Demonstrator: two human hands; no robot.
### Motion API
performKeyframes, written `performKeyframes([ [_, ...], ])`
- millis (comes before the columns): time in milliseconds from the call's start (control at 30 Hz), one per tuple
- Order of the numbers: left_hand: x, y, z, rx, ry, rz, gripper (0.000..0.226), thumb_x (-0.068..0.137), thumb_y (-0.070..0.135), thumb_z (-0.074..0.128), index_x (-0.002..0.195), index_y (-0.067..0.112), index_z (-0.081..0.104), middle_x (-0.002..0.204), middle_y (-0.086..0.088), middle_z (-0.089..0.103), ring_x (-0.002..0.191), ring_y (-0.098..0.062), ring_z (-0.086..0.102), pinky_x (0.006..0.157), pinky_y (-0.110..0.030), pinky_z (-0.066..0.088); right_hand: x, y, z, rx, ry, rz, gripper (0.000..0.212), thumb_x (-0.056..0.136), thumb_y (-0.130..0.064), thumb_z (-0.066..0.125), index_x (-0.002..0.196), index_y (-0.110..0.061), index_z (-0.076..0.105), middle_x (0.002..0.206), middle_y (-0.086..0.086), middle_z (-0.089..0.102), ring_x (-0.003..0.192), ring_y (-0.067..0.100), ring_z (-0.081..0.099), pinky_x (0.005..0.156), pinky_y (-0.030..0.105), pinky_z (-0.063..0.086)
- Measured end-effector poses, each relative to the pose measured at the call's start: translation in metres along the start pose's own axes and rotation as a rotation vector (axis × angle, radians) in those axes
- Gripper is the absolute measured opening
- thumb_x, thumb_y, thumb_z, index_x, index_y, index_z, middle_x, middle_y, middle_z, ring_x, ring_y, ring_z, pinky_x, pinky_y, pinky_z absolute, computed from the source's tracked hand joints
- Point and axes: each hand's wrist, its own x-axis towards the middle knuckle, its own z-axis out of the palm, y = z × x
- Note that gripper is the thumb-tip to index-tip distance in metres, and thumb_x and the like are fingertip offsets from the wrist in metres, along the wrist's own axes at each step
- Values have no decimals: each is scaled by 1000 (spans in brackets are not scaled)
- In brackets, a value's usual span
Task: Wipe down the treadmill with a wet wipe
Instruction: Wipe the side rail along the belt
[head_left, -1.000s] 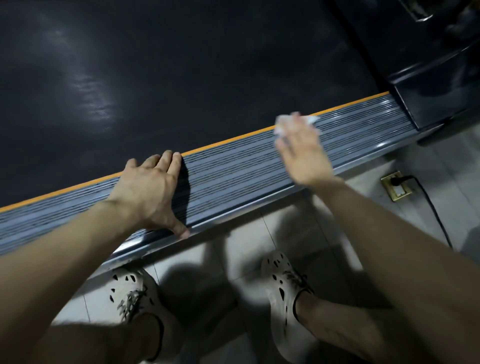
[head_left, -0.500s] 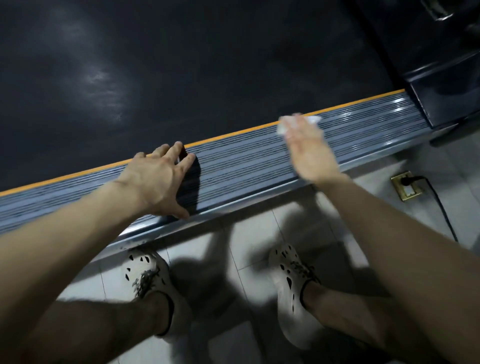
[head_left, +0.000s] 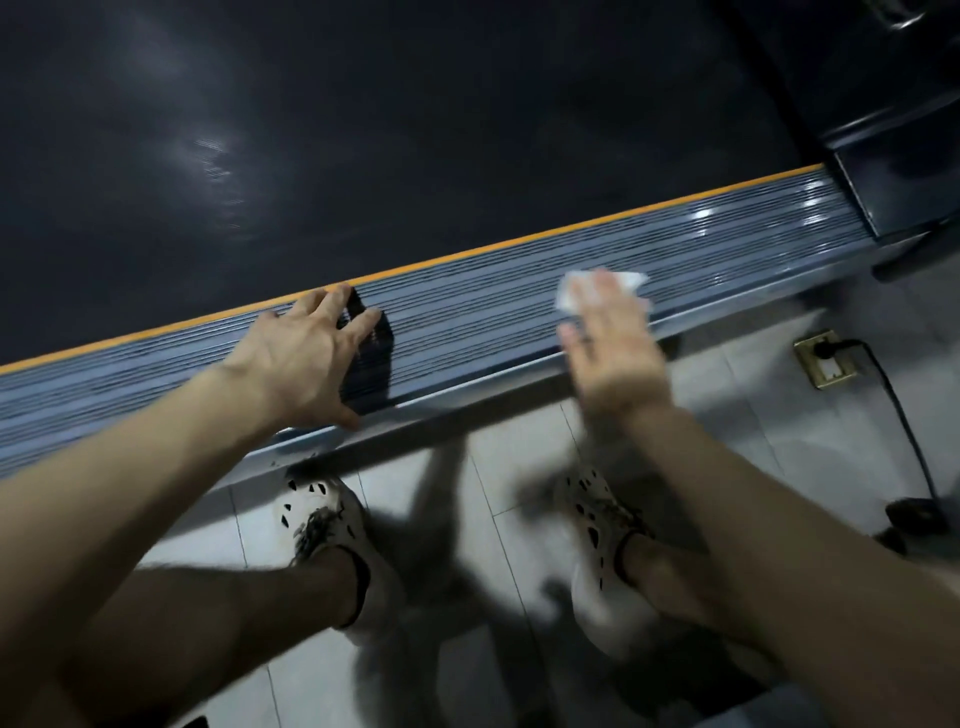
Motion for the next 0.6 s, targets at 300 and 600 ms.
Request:
performKeyframes([
  [300,-33,-38,36,-35,-65,-167,156,58,87,81,168,29,-12,176,-16,-6,162,-41,7,114,-58,47,-73,-229,44,99,-235,-462,66,113,-52,29,168,-14,29,179,9,6,166,21,-6,133,46,8],
  [600,-38,-48,37,-107,-73,-147,159,50,85,84,168,40,-13,179,-2,-6,165,-35,8,116,-55,47,-18,-55,21,15,-43,104,75,110,-63,14,170,-19,23,177,13,14,165,27,8,131,53,17],
])
